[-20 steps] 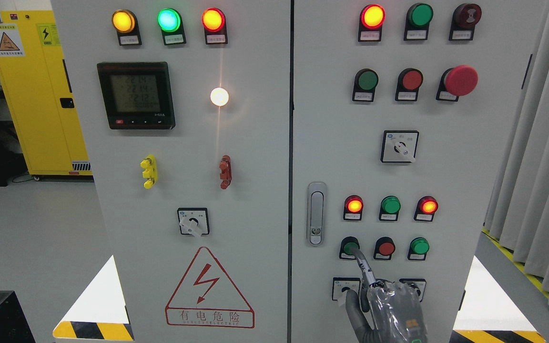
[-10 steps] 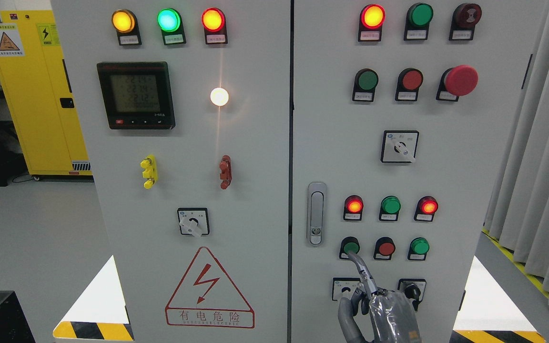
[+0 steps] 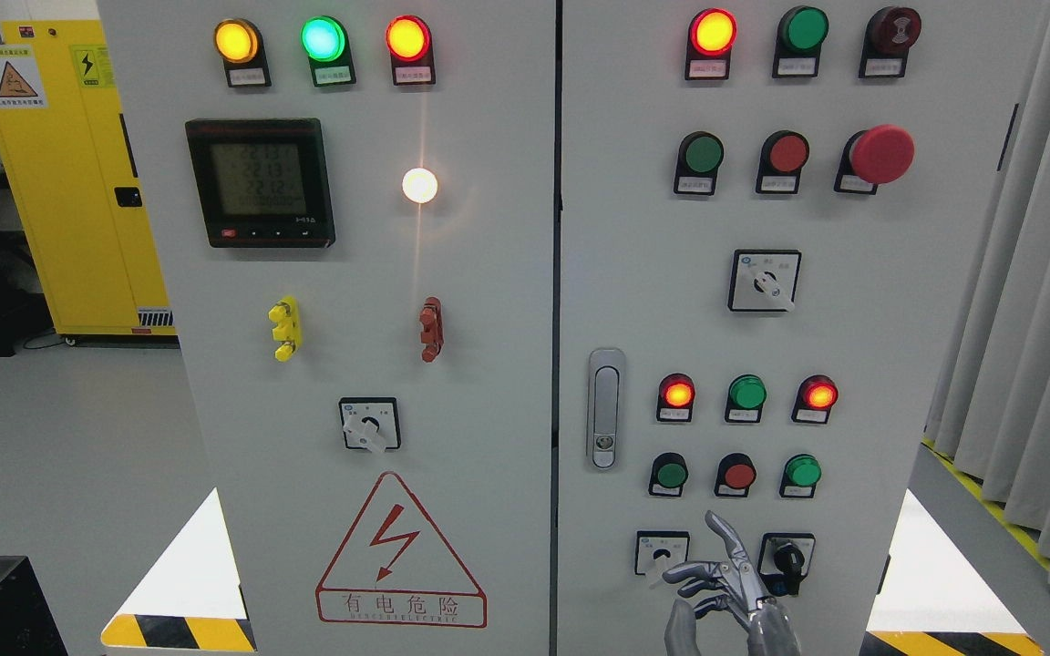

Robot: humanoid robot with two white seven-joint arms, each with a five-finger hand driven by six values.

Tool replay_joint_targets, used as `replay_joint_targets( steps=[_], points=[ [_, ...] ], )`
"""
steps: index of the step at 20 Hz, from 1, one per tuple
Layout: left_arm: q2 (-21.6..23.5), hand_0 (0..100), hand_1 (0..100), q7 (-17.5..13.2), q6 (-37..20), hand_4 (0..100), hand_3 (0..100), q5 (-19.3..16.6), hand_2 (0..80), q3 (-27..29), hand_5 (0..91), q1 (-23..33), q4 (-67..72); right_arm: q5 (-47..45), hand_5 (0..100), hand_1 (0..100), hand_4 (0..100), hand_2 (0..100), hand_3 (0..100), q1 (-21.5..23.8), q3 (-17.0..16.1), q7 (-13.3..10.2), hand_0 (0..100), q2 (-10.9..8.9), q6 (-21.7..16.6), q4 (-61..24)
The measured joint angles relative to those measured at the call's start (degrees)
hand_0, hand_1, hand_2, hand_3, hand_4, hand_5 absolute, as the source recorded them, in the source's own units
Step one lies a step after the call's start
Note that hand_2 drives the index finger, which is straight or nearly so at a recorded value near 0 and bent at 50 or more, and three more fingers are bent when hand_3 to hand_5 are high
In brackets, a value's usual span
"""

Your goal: Press green start button

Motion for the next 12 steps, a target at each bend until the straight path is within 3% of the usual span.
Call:
replay_joint_targets(
  steps=[12],
  points=[
    [0.0,12,56,0.0,0.0,0,0,0.0,0.0,0.0,0.0,0.01,0.01,-5.45,0,79,0,0,0,0.75,1.05,1.36,77,-0.04,-0.2,-2.02]
  ],
)
